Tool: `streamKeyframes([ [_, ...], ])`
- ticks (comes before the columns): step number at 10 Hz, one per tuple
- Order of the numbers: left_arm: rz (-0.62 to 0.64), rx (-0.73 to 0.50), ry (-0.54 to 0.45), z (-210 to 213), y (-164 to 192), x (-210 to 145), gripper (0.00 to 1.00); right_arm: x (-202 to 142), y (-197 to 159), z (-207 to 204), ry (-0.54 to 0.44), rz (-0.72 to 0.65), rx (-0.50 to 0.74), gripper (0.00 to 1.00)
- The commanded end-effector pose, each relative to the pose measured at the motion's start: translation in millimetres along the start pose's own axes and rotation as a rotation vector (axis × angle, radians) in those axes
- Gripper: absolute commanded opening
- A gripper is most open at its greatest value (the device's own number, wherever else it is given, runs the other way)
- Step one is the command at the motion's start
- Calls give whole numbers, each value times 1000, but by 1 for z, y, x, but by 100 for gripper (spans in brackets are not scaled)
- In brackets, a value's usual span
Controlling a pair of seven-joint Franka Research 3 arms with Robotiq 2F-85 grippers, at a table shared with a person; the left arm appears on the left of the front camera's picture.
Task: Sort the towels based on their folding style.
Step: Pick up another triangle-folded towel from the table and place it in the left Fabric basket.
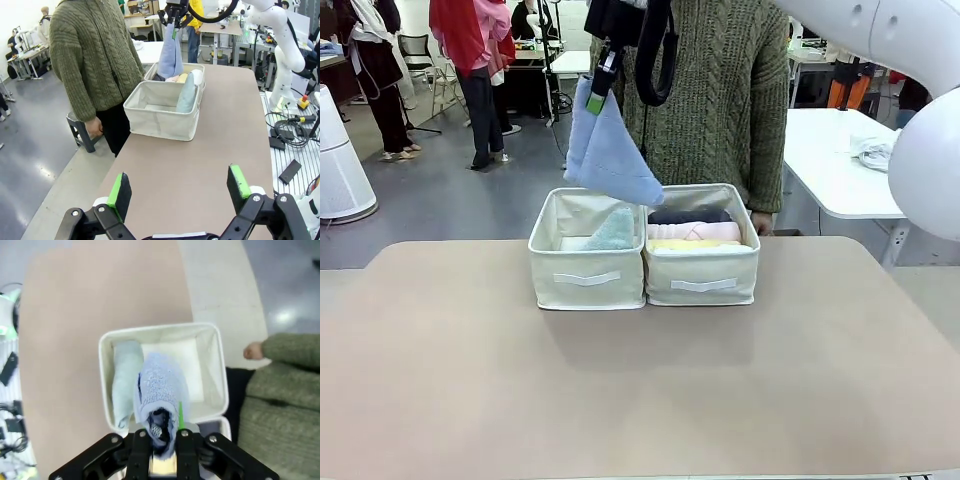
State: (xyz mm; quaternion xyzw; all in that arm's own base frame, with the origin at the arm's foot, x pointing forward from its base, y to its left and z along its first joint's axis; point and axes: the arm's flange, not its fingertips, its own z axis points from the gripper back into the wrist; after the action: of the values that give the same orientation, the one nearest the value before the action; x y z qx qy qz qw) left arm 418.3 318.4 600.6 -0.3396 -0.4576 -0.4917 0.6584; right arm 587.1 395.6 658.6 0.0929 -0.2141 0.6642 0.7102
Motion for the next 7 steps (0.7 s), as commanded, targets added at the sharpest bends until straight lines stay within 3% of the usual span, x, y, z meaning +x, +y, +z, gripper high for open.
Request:
streamKeyframes([
  [1,6,2,15,0,-3,0,100,-4,-8,-14,-64,66,17,16],
  [5,6,2,15,0,-3,0,100,-5,-19,-60,-46,80,54,16],
  [7,6,2,15,0,-3,0,100,-6,-23,-67,-91,60,82,16],
])
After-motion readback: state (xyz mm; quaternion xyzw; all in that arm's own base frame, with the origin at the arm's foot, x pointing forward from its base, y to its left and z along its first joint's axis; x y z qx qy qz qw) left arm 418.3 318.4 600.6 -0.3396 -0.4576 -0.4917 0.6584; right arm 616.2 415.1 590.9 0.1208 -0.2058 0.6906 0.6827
